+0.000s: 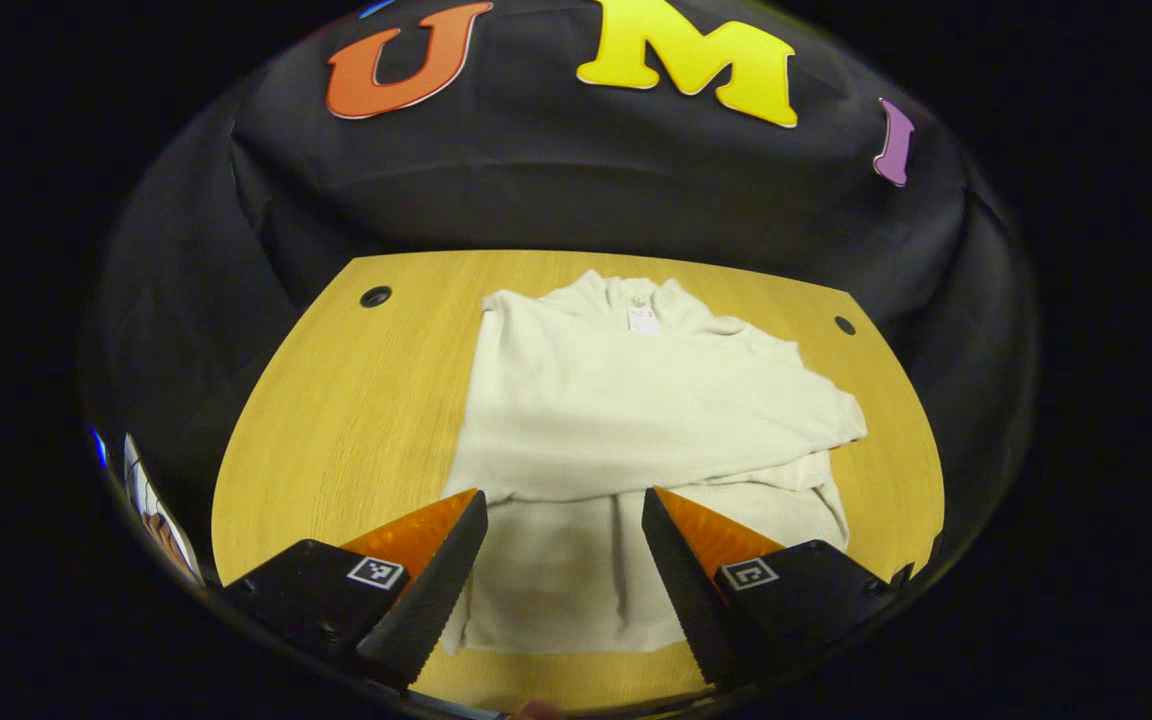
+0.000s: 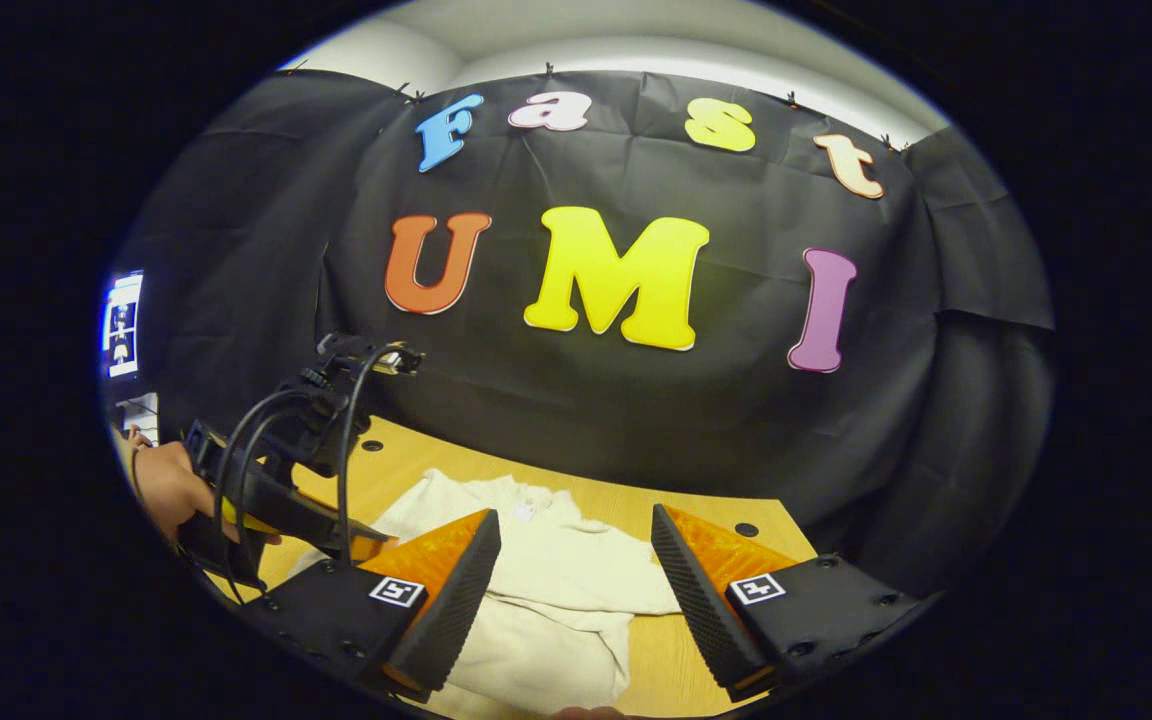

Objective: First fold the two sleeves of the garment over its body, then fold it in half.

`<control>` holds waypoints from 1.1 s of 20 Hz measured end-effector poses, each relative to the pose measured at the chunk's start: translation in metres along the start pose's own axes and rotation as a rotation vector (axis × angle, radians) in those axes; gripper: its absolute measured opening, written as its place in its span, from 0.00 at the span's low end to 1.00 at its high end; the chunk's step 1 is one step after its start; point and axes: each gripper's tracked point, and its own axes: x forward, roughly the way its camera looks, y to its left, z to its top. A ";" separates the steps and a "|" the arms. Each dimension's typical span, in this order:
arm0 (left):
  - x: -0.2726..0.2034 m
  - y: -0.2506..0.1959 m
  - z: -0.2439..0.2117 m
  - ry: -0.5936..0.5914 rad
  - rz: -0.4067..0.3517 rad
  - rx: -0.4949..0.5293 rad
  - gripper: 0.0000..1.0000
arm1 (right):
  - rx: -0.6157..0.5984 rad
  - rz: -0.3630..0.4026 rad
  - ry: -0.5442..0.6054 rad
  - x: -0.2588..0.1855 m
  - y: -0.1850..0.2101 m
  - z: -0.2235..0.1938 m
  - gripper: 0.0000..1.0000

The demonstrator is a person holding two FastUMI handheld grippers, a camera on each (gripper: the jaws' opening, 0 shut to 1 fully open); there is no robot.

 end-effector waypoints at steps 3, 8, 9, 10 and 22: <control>-0.002 0.016 -0.012 0.047 0.037 -0.023 0.99 | 0.001 0.001 0.070 0.009 0.005 -0.030 0.95; -0.005 0.020 -0.021 0.133 0.070 -0.041 0.99 | -0.008 -0.019 0.190 0.017 0.004 -0.089 0.94; -0.005 0.016 -0.023 0.158 0.065 -0.054 0.98 | 0.000 -0.018 0.219 0.015 0.004 -0.101 0.94; -0.006 0.012 -0.023 0.182 0.066 -0.060 0.99 | 0.004 -0.017 0.246 0.014 0.004 -0.114 0.95; 0.025 0.049 -0.103 0.427 0.112 -0.088 0.98 | 0.097 -0.106 0.765 -0.016 -0.028 -0.276 0.93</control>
